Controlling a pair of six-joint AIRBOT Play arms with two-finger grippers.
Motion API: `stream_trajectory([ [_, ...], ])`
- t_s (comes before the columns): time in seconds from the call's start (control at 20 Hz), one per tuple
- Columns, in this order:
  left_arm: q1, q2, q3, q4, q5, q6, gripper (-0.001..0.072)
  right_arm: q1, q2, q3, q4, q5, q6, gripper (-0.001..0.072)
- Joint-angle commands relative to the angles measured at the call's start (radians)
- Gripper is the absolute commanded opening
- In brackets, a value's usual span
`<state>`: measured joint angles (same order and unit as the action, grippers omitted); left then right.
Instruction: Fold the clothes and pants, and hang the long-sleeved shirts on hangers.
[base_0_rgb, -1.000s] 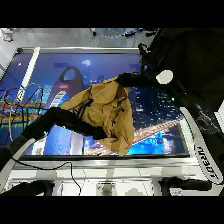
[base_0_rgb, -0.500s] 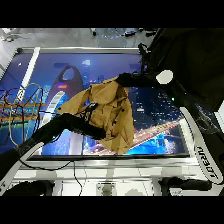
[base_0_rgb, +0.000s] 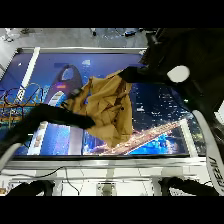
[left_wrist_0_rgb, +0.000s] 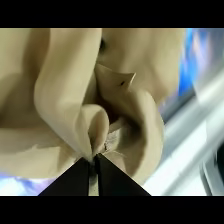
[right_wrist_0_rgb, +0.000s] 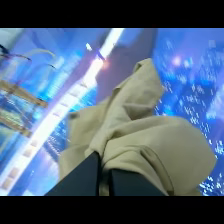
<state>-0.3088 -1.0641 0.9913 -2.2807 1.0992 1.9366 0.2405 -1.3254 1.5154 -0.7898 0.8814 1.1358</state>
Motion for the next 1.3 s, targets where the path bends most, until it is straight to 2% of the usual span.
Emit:
stream_trajectory([
  [0.0, 0.206, 0.188, 0.108, 0.029, 0.05, 0.039, 0.0035, -0.003, 0.144, 0.003, 0.009, 0.096, -0.003, 0.0032],
  [0.15, 0.33, 0.274, 0.291, 0.029, 0.082, 0.112, 0.0034, -0.003, 0.257, 0.003, 0.126, 0.192, -0.003, 0.0033],
  [0.25, 0.36, 0.274, 0.415, 0.031, 0.098, 0.163, 0.0034, -0.003, 0.314, 0.002, 0.214, 0.218, -0.003, 0.0033],
  [0.3, 0.36, 0.268, 0.457, 0.037, 0.098, 0.17, 0.0034, -0.003, 0.334, 0.002, 0.211, 0.23, -0.003, 0.0033],
  [0.4, 0.359, 0.256, 0.484, 0.052, 0.117, 0.169, 0.0035, -0.003, 0.348, -0.005, 0.088, 0.244, 0.024, 0.0033],
  [0.5, 0.358, 0.223, 0.475, 0.052, 0.203, 0.147, 0.0034, -0.003, 0.337, -0.054, -0.117, 0.243, 0.101, 0.0033],
  [0.6, 0.358, 0.181, 0.439, 0.052, 0.259, 0.147, 0.0034, -0.003, 0.318, -0.161, -0.248, 0.226, 0.136, 0.0034],
  [0.65, 0.358, 0.163, 0.405, 0.052, 0.265, 0.147, 0.0034, -0.003, 0.306, -0.234, -0.26, 0.201, 0.135, 0.0066],
  [0.7, 0.354, 0.145, 0.364, 0.052, 0.271, 0.147, 0.0034, -0.003, 0.294, -0.303, -0.258, 0.173, 0.13, 0.0239],
  [0.75, 0.343, 0.133, 0.316, 0.052, 0.276, 0.147, 0.0034, -0.003, 0.282, -0.354, -0.254, 0.152, 0.114, 0.0495],
  [0.8, 0.328, 0.124, 0.268, 0.052, 0.275, 0.149, 0.0034, -0.003, 0.274, -0.389, -0.251, 0.134, 0.064, 0.0583],
  [0.95, 0.263, 0.107, 0.138, 0.052, 0.25, 0.166, 0.0034, 0.049, 0.252, -0.406, -0.251, 0.113, -0.318, 0.0566],
  [1.0, 0.242, 0.103, 0.11, 0.052, 0.226, 0.166, 0.0034, 0.085, 0.246, -0.406, -0.25, 0.088, -0.392, 0.0566],
  [1.1, 0.209, 0.094, 0.091, 0.052, 0.187, 0.166, 0.0034, 0.164, 0.223, -0.406, -0.252, 0.052, -0.452, 0.0566],
  [1.25, 0.188, 0.085, 0.091, 0.051, 0.158, 0.166, 0.0034, 0.287, 0.149, -0.406, -0.264, 0.011, -0.483, 0.0567],
])
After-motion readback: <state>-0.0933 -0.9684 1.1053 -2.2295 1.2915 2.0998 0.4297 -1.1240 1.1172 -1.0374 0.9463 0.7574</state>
